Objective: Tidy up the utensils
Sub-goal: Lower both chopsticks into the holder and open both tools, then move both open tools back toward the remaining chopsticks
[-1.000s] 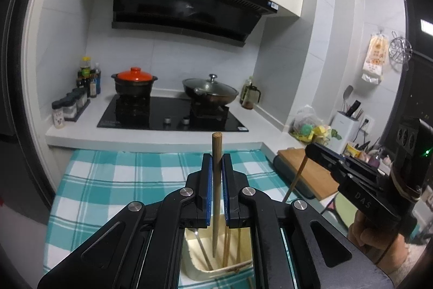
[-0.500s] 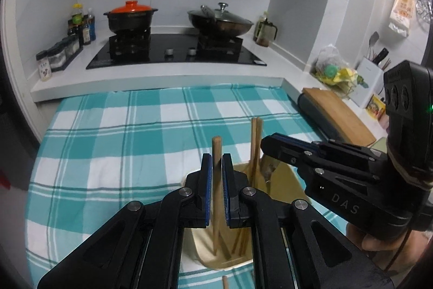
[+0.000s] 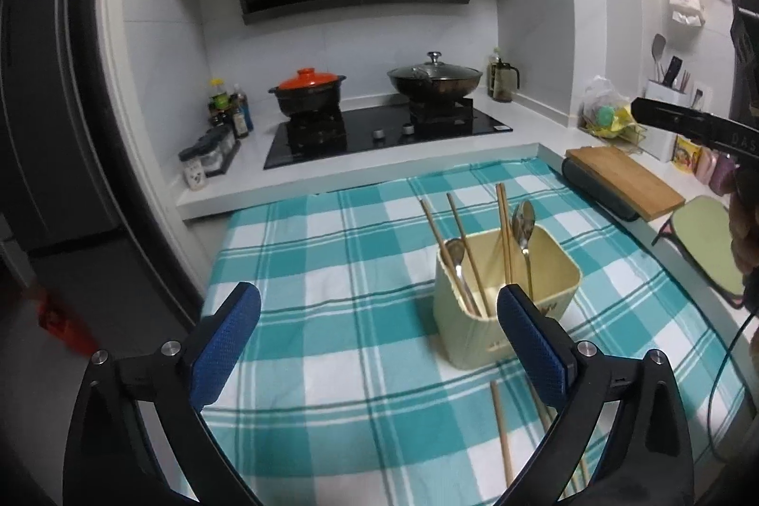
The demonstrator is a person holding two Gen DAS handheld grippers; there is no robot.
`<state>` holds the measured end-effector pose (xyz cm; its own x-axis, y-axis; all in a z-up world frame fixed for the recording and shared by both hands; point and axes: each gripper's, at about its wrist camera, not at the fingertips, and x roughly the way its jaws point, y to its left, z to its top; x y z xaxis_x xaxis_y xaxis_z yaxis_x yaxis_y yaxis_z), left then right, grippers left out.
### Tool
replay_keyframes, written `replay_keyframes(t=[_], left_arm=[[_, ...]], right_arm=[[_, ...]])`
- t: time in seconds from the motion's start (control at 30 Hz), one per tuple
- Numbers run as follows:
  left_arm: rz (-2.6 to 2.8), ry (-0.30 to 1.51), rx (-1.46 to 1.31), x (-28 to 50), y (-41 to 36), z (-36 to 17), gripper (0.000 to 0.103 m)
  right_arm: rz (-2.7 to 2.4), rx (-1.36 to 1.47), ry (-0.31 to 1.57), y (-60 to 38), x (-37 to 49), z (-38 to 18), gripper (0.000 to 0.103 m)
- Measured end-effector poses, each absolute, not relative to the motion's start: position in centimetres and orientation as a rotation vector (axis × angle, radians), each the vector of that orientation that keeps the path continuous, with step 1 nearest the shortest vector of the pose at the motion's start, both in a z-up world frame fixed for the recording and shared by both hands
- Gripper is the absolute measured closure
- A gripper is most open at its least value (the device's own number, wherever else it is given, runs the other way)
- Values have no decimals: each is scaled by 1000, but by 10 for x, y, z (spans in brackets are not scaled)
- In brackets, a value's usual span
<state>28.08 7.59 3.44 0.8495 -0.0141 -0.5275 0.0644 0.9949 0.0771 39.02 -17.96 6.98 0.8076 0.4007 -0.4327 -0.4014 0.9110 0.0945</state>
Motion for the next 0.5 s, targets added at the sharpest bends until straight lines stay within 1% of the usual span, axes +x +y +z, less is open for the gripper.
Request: replay_keyframes(t=[0.1, 0.17, 0.23, 0.33, 0.5], left_arm=[[-17, 540, 64, 236, 81, 16, 2], [-19, 557, 30, 210, 79, -4, 2], [-34, 589, -2, 192, 75, -25, 2], [-42, 640, -41, 170, 64, -64, 2], [-35, 726, -118, 149, 50, -110, 3]], right_arm=[[396, -26, 452, -191, 348, 76, 19], [389, -34, 463, -199, 323, 74, 16], [378, -42, 477, -207, 298, 64, 16], [351, -70, 499, -216, 263, 37, 14], [322, -43, 540, -231, 215, -30, 14]])
